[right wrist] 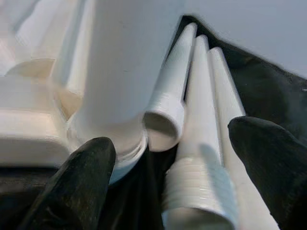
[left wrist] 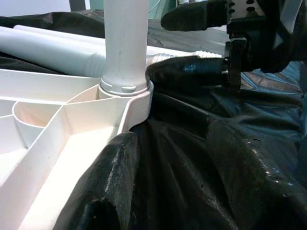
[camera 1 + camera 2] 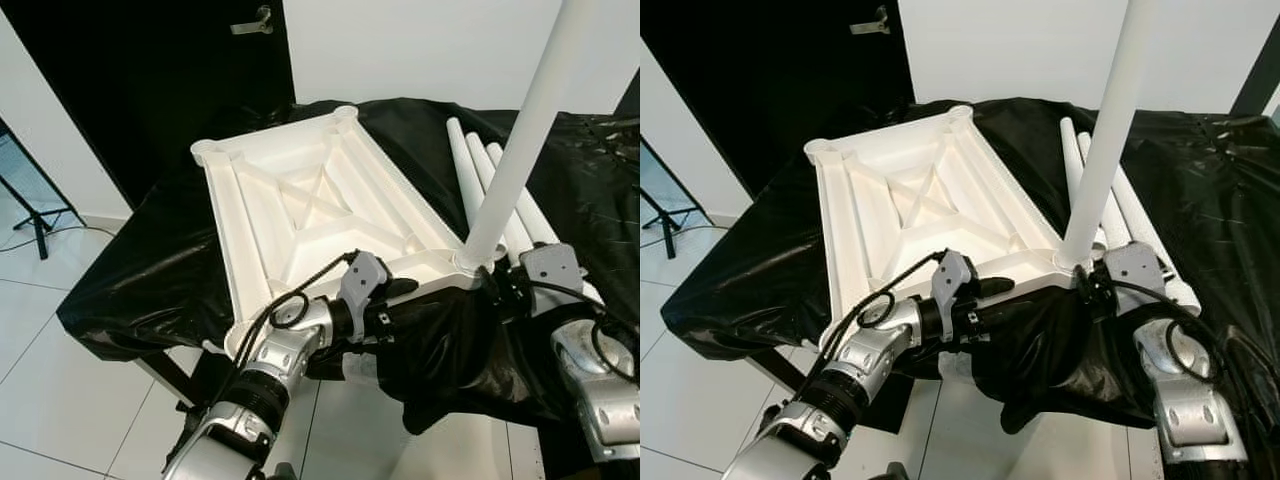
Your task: Building children table
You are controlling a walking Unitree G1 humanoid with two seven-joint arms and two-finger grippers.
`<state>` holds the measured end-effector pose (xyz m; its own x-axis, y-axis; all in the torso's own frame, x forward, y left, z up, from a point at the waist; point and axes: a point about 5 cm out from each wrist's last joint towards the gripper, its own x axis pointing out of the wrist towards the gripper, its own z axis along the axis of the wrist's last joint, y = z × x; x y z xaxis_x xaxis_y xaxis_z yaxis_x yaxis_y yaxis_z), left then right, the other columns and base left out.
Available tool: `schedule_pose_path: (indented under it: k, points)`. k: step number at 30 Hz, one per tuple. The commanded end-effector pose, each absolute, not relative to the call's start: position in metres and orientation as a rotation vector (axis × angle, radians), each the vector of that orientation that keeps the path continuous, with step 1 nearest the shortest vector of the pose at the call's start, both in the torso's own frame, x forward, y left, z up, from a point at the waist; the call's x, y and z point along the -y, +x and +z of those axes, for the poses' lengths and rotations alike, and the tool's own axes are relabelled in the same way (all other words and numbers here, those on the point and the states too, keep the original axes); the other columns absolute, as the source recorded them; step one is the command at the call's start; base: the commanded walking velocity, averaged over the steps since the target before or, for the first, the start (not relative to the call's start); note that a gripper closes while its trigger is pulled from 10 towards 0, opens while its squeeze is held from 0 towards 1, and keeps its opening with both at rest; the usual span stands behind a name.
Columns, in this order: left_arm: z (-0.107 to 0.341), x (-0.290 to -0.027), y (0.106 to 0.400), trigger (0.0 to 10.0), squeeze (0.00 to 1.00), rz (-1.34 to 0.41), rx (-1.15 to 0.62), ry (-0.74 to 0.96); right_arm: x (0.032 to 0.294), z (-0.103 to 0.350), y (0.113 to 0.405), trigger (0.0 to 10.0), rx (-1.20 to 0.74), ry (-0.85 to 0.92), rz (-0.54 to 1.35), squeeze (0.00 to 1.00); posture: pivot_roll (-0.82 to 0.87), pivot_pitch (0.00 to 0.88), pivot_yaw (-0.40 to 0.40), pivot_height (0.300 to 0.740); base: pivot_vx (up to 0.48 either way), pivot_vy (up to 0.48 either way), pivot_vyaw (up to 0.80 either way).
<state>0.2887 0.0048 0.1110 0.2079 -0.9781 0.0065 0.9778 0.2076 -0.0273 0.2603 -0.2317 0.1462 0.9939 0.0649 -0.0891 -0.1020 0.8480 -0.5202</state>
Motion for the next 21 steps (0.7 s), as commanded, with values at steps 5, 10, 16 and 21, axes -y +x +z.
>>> schedule_pose_path:
  k: [5,10,16,21]
  points:
    - [0.104,-0.008,0.285,10.0,0.00,-1.392,-0.033,-0.019,0.220,0.128,0.260,10.0,-0.138,-0.491,0.228,0.00,0.06,0.000,0.033,0.740,0.000,0.000,0.00]
    - [0.105,-0.005,0.285,10.0,0.00,-1.406,-0.031,-0.017,0.220,0.121,0.273,10.0,-0.138,-0.464,0.264,0.00,0.06,0.000,0.038,0.740,0.000,0.000,0.00]
    - [0.107,-0.004,0.286,10.0,0.00,-1.407,-0.024,-0.014,0.217,0.126,0.288,10.0,-0.113,-0.448,0.317,0.00,0.08,0.000,0.036,0.740,0.000,0.000,0.00]
    - [0.107,-0.009,0.287,10.0,0.00,-1.390,-0.023,-0.008,0.210,0.138,0.297,0.0,-0.058,-0.420,0.375,0.00,0.11,0.000,0.027,0.740,0.000,0.000,0.00]
